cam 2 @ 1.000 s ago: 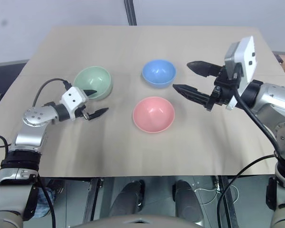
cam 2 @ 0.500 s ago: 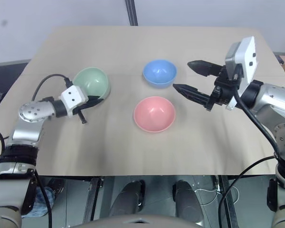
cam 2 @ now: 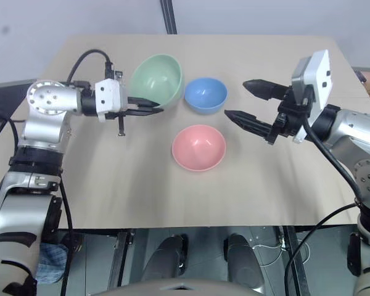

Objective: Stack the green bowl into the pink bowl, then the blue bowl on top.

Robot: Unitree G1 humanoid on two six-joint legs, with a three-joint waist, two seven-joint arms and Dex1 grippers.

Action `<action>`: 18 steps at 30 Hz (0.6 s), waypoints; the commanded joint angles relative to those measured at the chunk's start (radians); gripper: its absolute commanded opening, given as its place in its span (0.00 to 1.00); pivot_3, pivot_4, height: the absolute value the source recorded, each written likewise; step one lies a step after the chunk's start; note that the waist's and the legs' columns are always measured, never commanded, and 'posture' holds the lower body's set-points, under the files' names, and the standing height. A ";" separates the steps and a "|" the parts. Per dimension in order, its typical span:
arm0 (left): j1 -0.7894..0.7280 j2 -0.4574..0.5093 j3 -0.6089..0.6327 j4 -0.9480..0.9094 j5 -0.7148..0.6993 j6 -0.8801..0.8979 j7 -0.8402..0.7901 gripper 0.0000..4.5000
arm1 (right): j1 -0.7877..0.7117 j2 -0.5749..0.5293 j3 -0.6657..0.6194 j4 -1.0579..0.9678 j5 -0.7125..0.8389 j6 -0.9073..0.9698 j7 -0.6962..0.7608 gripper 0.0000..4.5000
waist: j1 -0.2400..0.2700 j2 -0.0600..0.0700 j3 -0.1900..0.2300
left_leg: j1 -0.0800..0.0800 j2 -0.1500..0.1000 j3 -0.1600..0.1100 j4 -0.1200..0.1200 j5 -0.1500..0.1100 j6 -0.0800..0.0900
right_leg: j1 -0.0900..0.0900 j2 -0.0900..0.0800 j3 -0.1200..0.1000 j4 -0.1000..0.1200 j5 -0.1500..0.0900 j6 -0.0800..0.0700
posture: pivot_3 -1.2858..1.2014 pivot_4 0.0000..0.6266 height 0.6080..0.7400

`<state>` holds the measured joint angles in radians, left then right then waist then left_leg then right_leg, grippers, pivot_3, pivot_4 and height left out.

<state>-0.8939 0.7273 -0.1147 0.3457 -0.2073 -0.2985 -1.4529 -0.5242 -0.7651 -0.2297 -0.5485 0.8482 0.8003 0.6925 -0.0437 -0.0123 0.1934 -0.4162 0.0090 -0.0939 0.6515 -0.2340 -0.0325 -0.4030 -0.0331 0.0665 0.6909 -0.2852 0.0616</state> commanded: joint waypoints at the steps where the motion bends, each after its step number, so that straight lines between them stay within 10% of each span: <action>1: 0.009 -0.002 -0.018 -0.100 -0.071 -0.071 -0.102 0.01 | -0.003 -0.011 -0.007 -0.019 -0.001 -0.025 0.002 0.84 | 0.000 0.000 0.000 | 0.000 0.000 0.000 0.000 0.000 0.000 | 0.000 0.000 0.000 0.000 0.000 0.000 | 0.52 0.24 1.00; 13: 0.076 0.030 -0.087 -0.228 -0.197 -0.064 -0.162 0.01 | -0.012 -0.014 0.002 -0.021 -0.003 -0.024 -0.005 0.84 | 0.001 0.000 0.000 | 0.001 0.000 0.000 0.001 0.000 0.000 | 0.000 0.001 0.001 0.002 0.000 0.000 | 0.52 0.24 1.00; 18: 0.073 -0.003 -0.064 -0.210 -0.205 -0.112 -0.162 0.54 | -0.014 -0.014 0.005 -0.020 -0.001 -0.023 -0.004 0.84 | 0.002 0.000 0.000 | 0.001 0.000 0.000 0.002 0.000 0.000 | 0.000 0.001 0.001 0.002 0.000 0.000 | 0.52 0.24 1.00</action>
<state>-0.8154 0.7235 -0.2048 0.1410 -0.3894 -0.3849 -1.6104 -0.5243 -0.7662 -0.2087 -0.5487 0.8411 0.7959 0.6890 -0.0416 -0.0122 0.1934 -0.4155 0.0093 -0.0937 0.6532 -0.2340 -0.0324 -0.4029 -0.0323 0.0674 0.6929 -0.2853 0.0616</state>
